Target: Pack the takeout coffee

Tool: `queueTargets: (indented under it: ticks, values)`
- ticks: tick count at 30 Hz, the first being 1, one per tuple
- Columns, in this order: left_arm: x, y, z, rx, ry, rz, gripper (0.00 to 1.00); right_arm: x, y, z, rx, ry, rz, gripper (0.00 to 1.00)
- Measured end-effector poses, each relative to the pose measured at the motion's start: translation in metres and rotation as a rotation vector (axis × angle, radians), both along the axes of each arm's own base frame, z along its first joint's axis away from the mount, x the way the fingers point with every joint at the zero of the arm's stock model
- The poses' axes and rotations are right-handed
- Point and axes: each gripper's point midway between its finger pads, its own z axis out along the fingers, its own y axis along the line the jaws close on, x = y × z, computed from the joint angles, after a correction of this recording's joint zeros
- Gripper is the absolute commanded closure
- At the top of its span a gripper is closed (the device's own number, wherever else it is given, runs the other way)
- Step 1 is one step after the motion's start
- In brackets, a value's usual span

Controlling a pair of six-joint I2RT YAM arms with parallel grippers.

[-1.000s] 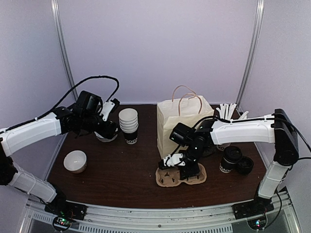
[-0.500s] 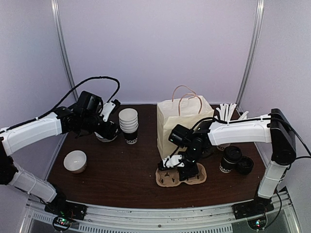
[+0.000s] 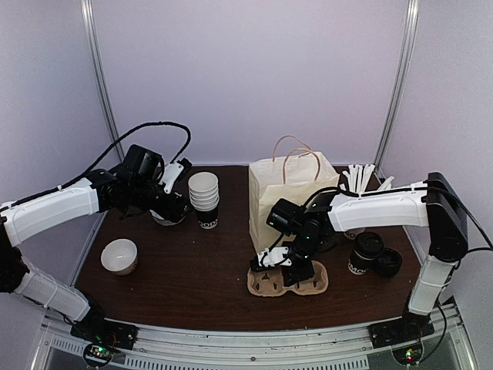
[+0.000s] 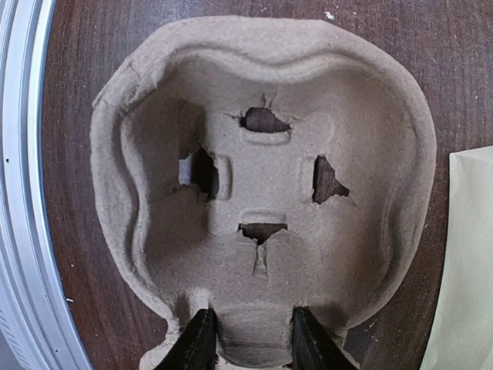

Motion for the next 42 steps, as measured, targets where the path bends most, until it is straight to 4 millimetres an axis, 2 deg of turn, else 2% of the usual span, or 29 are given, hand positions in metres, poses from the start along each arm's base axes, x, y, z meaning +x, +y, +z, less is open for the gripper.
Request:
queueTargets:
  ticks: [4,7,9,14,17,20,25,31,34,37,42]
  values:
    - [-0.002,-0.003,0.001,-0.015,0.008,-0.019,0.34,-0.002,-0.002,0.003,-0.004,0.005,-0.002,0.67]
    - [-0.002,-0.015,0.010,-0.064,0.027,-0.057,0.35,-0.005,-0.006,0.015,0.007,-0.001,-0.001,0.68]
    - [0.002,-0.027,0.026,-0.113,0.029,-0.080,0.35,-0.006,-0.008,0.028,0.028,-0.015,0.000,0.71]
    - [0.019,-0.061,0.086,-0.217,-0.046,-0.132,0.34,-0.014,-0.017,0.060,0.092,-0.056,0.004,0.73]
    - [0.027,-0.089,0.117,-0.265,-0.089,-0.175,0.34,-0.019,-0.023,0.065,0.101,-0.058,0.005,0.73]
    - [0.038,-0.123,0.135,-0.303,-0.108,-0.215,0.34,-0.024,-0.029,0.064,0.095,-0.046,0.006,0.73]
    - [0.062,-0.173,0.127,-0.319,-0.076,-0.249,0.36,-0.030,-0.036,0.065,0.085,-0.034,0.006,0.72]
    - [0.085,-0.220,0.109,-0.312,-0.026,-0.297,0.46,-0.034,-0.043,0.063,0.082,-0.030,0.005,0.72]
    - [0.083,-0.231,0.096,-0.294,0.019,-0.322,0.54,-0.036,-0.045,0.061,0.077,-0.025,0.003,0.72]
    - [0.076,-0.233,0.087,-0.282,0.055,-0.341,0.69,-0.036,-0.046,0.061,0.079,-0.026,0.002,0.72]
    - [0.070,-0.236,0.092,-0.296,0.069,-0.371,0.89,-0.036,-0.046,0.060,0.081,-0.025,-0.001,0.72]
